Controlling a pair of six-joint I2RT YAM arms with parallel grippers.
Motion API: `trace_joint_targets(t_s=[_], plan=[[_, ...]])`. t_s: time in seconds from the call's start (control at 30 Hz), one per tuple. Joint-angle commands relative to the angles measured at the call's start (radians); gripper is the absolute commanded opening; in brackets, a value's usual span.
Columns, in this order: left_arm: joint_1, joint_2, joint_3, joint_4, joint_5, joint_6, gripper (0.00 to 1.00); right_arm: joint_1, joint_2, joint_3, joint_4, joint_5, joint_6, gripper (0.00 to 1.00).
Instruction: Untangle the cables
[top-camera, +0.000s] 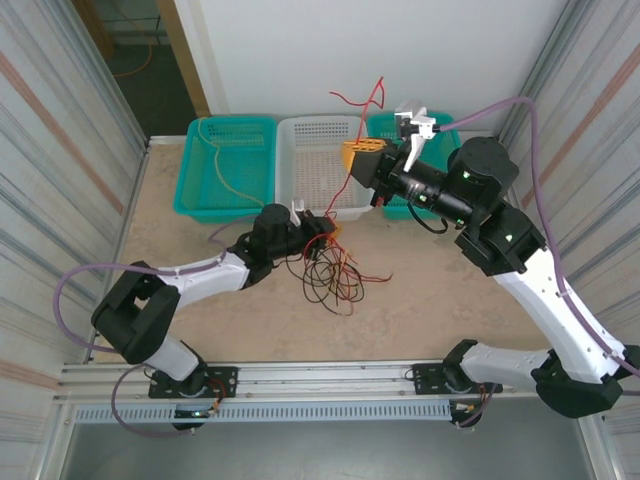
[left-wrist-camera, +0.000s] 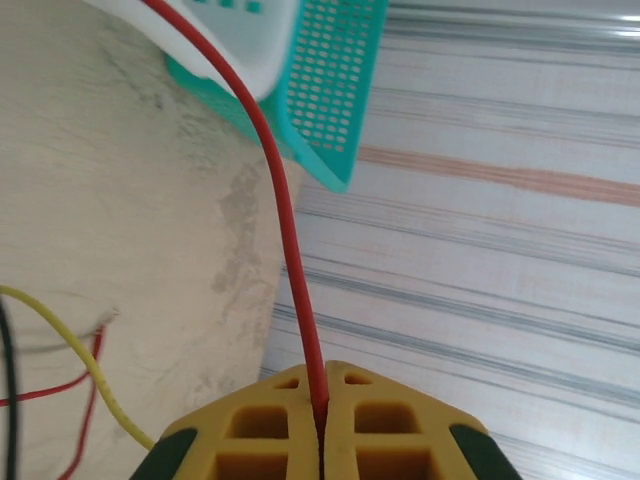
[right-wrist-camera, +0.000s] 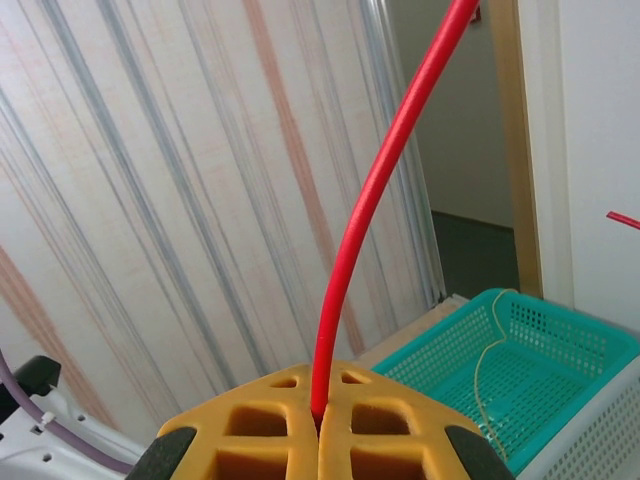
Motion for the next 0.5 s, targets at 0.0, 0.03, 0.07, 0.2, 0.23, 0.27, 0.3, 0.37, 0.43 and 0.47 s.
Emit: trace_joint_targets(t_s=[0.0,0.03,0.07,0.2,0.23,0.27,0.3,0.37,0.43,0.47], plan=[[0.031,0.009,-0.057,-0.079,-0.040,0.078,0.00,-0.020,-0.053,0.055,0.091,0.028,0.018,0.00],[0.043,0.017,-0.073,-0.074,-0.040,0.083,0.00,-0.031,-0.057,0.063,0.093,0.049,0.018,0.00],[0.051,0.026,-0.086,-0.069,-0.039,0.083,0.00,-0.043,-0.060,0.069,0.093,0.067,0.017,0.00],[0.061,0.047,-0.111,-0.047,-0.027,0.094,0.00,-0.102,-0.043,0.127,0.046,0.159,0.011,0.00],[0.059,0.047,-0.107,-0.048,-0.025,0.104,0.00,-0.124,-0.024,0.156,0.013,0.178,0.007,0.00],[0.057,0.045,-0.101,-0.051,-0.021,0.117,0.00,-0.147,-0.001,0.187,-0.025,0.192,0.006,0.00],[0.056,0.040,-0.093,-0.063,-0.019,0.132,0.00,-0.178,0.029,0.226,-0.070,0.201,0.013,0.00],[0.050,0.024,-0.070,-0.113,-0.026,0.171,0.00,-0.238,0.080,0.275,-0.126,0.201,0.026,0.00],[0.047,0.007,-0.053,-0.157,-0.035,0.211,0.00,-0.288,0.120,0.302,-0.154,0.207,0.030,0.00],[0.044,-0.002,-0.051,-0.170,-0.043,0.227,0.00,-0.316,0.138,0.312,-0.168,0.207,0.033,0.00]])
